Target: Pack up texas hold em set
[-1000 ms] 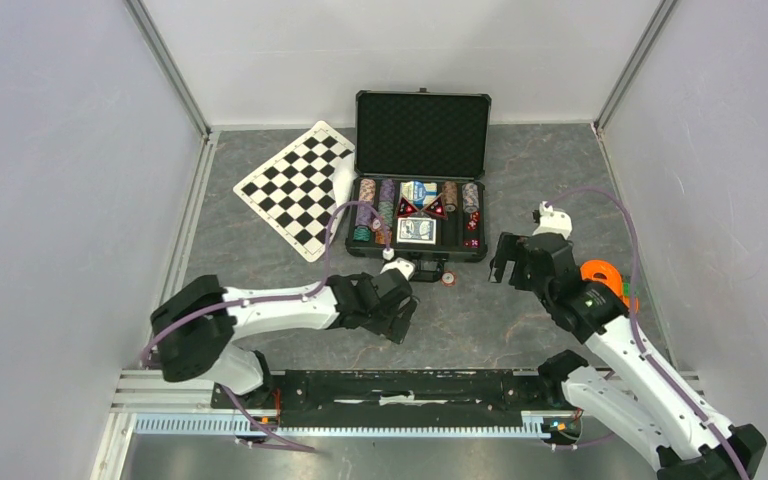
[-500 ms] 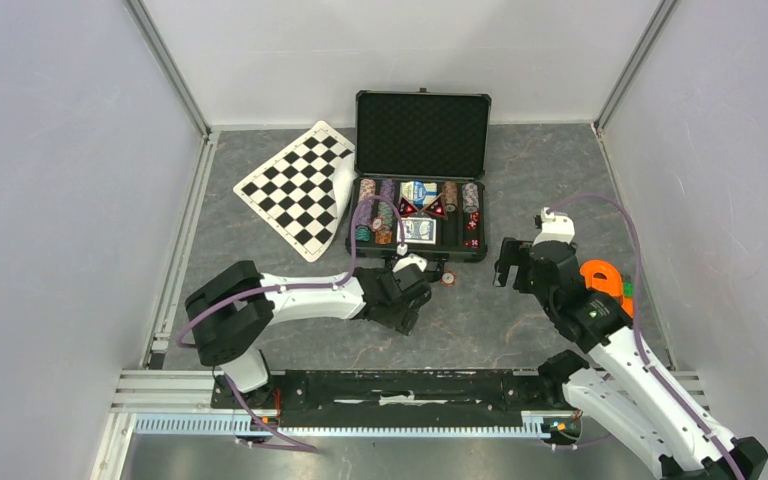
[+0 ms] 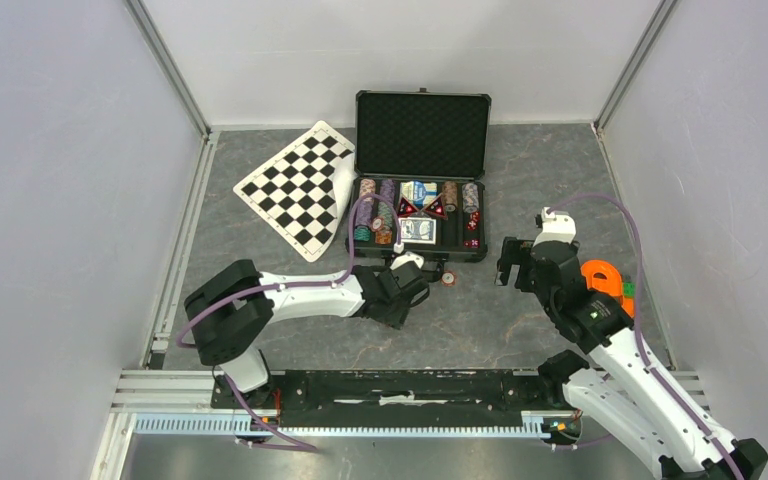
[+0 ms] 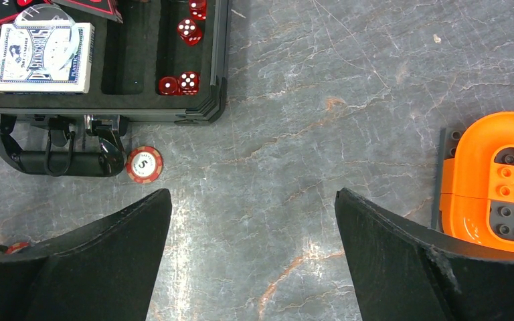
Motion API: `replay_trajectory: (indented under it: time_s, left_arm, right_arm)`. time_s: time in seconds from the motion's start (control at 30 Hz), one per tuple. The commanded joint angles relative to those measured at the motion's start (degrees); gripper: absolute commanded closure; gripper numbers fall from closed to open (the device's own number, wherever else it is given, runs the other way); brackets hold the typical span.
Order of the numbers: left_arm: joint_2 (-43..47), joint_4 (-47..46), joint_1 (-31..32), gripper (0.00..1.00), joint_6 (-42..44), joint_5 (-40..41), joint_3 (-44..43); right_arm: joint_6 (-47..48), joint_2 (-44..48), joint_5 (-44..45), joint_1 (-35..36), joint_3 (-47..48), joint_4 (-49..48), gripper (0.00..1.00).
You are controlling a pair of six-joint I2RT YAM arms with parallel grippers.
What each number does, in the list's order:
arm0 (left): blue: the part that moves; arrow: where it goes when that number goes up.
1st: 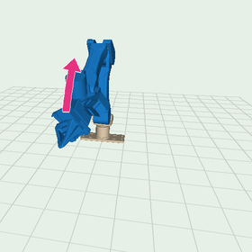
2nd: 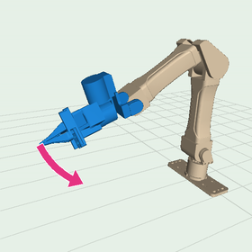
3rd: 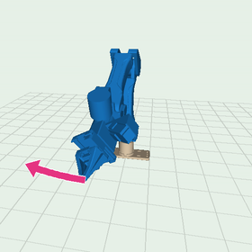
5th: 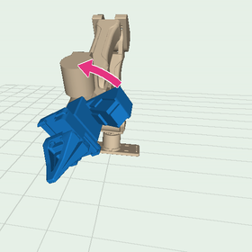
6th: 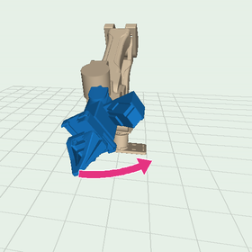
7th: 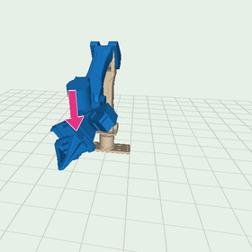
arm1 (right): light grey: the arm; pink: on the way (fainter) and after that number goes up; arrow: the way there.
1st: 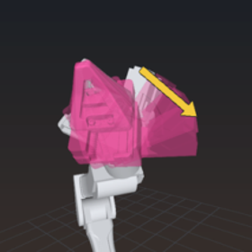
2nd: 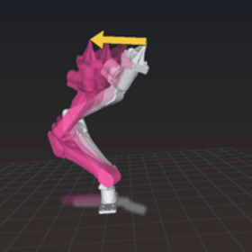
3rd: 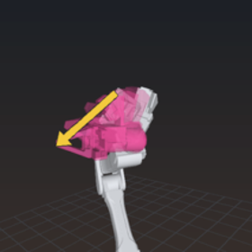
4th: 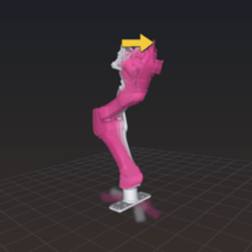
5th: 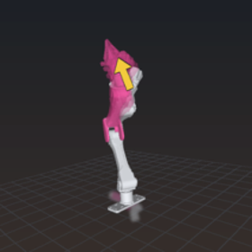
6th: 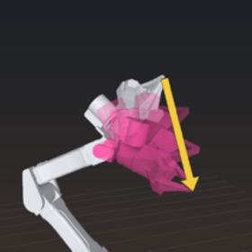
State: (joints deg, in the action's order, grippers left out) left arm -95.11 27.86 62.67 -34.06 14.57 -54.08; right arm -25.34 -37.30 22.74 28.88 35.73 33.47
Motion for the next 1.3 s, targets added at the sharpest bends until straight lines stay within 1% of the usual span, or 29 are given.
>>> replay_trajectory:
  time_s: [0.0, 0.17, 0.3, 0.47, 0.63, 0.77, 0.83, 1.07, 1.27]
  left_arm:
    - [-0.47, 2.5, -0.21, 0.51, -1.54, 0.1, 0.32]
    - [1.37, 3.71, -0.19, 0.56, -0.62, 2.25, -0.54]
    - [3.01, 4.01, -0.42, 0.57, 0.2, 2.06, -1.87]
    - [5.49, 1.12, -3.16, 0.58, 1.24, -3.2, -1.16]
    - [7.72, 0.0, -5.78, 0.59, 2.21, -6.17, -0.15]
    - [10.18, -3.24, -9.04, 0.59, 2.63, -11.04, 1.99]
    - [11.36, -3.6, -10.53, 0.59, 3.13, -11.68, 2.03]
    - [12.38, -0.49, -14.83, 0.59, 6.7, -11.4, -3.7]
    - [9.42, 1.63, -18.39, 0.59, 9.64, -10.38, -11.23]
  right_arm:
    - [0.66, -0.05, 1.06, 0.12, 1.63, -1.69, 0.02]
    - [0.48, -1.01, 0.64, 0.16, 1.63, -1.82, 0.02]
    - [0.26, -1.5, 0.53, 0.11, 1.61, -2.07, 0.02]
    - [0.06, -1.62, 0.3, 0.14, 1.56, -2.16, 0.02]
    - [0.11, -1.31, 0.37, 0.12, 1.36, -2.05, 0.02]
    - [0.17, -1.35, 0.24, 0.1, 1.37, -2.07, 0.02]
    - [0.12, -1.33, 0.18, 0.08, 1.45, -2.1, 0.02]
    - [0.4, -1.66, -0.08, 0.13, 1.63, -2.09, 0.02]
    - [0.97, -2.19, -0.06, 0.12, 1.94, -2.16, 0.02]
